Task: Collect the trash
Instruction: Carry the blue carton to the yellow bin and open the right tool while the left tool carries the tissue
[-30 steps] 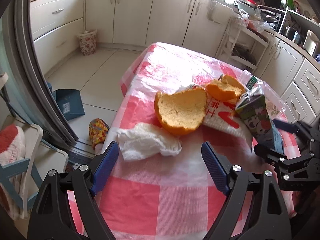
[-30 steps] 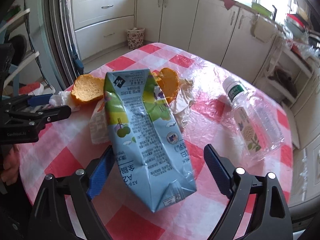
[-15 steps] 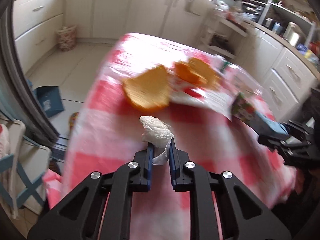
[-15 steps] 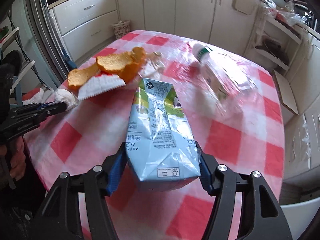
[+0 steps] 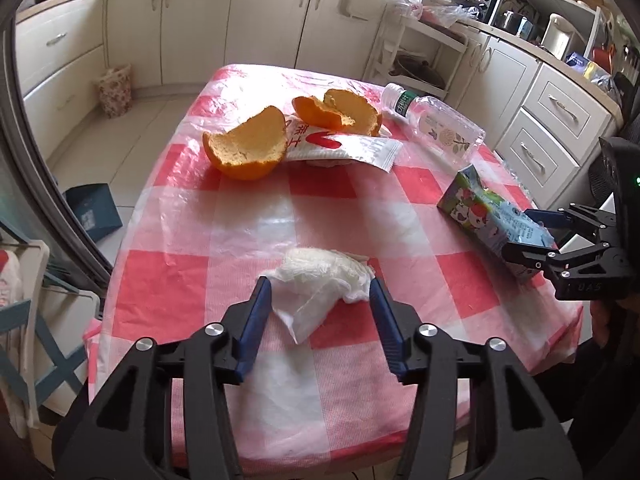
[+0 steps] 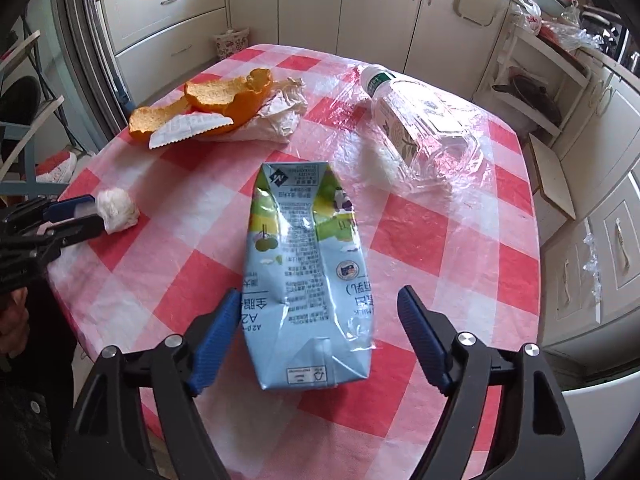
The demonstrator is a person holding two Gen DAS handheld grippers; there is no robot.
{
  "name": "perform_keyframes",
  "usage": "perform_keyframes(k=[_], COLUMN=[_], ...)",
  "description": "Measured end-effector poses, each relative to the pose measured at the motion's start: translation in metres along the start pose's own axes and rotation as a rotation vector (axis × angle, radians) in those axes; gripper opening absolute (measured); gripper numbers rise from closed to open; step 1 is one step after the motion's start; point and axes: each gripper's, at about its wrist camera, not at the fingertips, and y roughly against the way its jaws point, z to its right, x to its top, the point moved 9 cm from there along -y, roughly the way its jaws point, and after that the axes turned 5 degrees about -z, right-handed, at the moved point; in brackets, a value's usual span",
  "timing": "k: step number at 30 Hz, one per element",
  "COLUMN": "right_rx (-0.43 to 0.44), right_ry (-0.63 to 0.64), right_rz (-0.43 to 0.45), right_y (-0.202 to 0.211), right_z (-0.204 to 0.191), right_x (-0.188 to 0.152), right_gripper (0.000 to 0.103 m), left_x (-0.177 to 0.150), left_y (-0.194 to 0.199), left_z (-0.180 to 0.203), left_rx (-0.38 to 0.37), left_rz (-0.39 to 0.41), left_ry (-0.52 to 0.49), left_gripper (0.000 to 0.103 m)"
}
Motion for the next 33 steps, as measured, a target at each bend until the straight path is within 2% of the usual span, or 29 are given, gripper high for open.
perform_keyframes(k=[10,12,13,14,16,18,21,27,33], right_rx=[0.005,0.013,0.027,0.033,0.041,0.041,0.043,0.046,0.03], right_ry=[-0.031,-0.036,-0.04,-0.045,-0.046,-0.044,-0.055,-0.096,-0.143], right_rz=[-0.027,-0.033,-0.044,-0.043,-0.036,-0.024,-0.002,0.037,0.074], right_y=[-0.016,-0.019,-0.02,-0.021,-0.02,-0.018,-0.011,0.004,0.02], right_z=[-0.004,-0.004,-0.005,-0.005,-0.006,-0.006,-0.003,0.008,0.03], right_x=[0.003,0.002,0.001,0.001,0.002,0.002,0.004,0.002,-0.007], right_gripper=[0.077,0.067,0.06,0.06,0.059,0.059,0.059,0.059,0.059], left_x=[0.007,0.007,0.007,0.006,0.004,0.002,0.001,0.003,0.002], left_y=[-0.006,-0.008,-0.008,-0.009,-0.01,-0.01,-0.005,0.012,0.032], left_z=[-0.006,-0.004,-0.002,0.0,0.005,0.01,0.015,0.026,0.057], left_rx=[0.021,0.018,0.016,0.014,0.001,-0.028,-0.05,-0.119,-0.177], left_rz=[0.02,0.021,0.022,0.021,0.013,0.002,0.007,0.032,0.05], left_ry=[0.012,0.001,-0.006,-0.013,-0.034,-0.037,-0.034,0.007,-0.007], left_gripper=[0.052,0.052,0.047,0.043,0.024,0.015,0.011,0.01,0.01])
